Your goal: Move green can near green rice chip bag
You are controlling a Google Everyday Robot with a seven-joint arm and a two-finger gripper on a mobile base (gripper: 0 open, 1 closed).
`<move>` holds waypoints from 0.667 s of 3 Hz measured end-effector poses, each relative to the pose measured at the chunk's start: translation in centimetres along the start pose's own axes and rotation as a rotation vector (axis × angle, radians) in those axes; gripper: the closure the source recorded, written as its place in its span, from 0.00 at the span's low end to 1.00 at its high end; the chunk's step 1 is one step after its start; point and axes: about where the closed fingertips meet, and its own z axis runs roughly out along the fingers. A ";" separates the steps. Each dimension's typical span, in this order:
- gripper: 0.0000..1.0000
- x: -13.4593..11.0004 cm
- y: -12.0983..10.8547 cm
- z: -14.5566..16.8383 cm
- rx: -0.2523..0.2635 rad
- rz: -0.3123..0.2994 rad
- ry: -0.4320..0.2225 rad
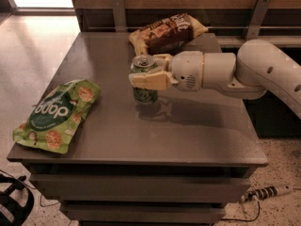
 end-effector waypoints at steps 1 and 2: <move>1.00 0.8 1.8 1.4 0.010 -0.009 0.024; 1.00 1.3 3.1 2.5 -0.003 -0.019 0.014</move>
Offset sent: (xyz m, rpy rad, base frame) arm -0.0362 0.0425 -0.0242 -0.0046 -0.0269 0.0159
